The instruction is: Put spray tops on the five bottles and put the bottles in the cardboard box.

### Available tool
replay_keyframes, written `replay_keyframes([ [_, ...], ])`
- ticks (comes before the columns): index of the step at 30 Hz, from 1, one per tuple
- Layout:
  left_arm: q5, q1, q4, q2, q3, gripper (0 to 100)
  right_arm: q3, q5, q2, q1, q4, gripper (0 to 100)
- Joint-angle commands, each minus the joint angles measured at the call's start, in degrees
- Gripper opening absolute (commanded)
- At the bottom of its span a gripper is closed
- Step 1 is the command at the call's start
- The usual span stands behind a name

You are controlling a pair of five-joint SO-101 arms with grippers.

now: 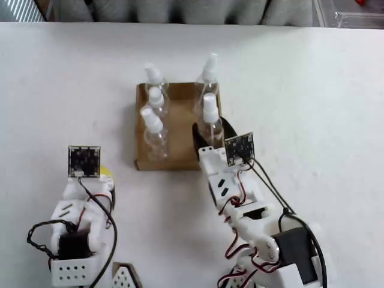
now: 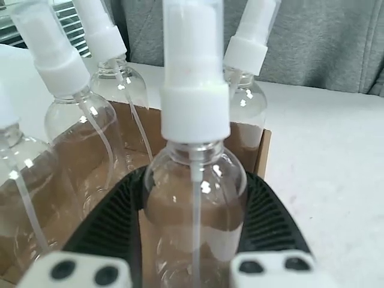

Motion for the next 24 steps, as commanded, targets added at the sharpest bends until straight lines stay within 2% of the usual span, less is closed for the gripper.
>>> replay_keyframes([
  [1,-0.4,-0.3,0.4,-0.4,-0.1,2,-0.1,0.3,-3.6,0.2,-1.5,1.5],
  [10,-0.4,-0.4,0.4,-0.4,-0.1,2,4.7,0.2,-13.8,-0.3,-0.3,1.5],
  [24,-0.4,-0.4,1.3,-0.4,-0.1,2,2.9,0.1,-14.0,0.2,2.3,1.5],
])
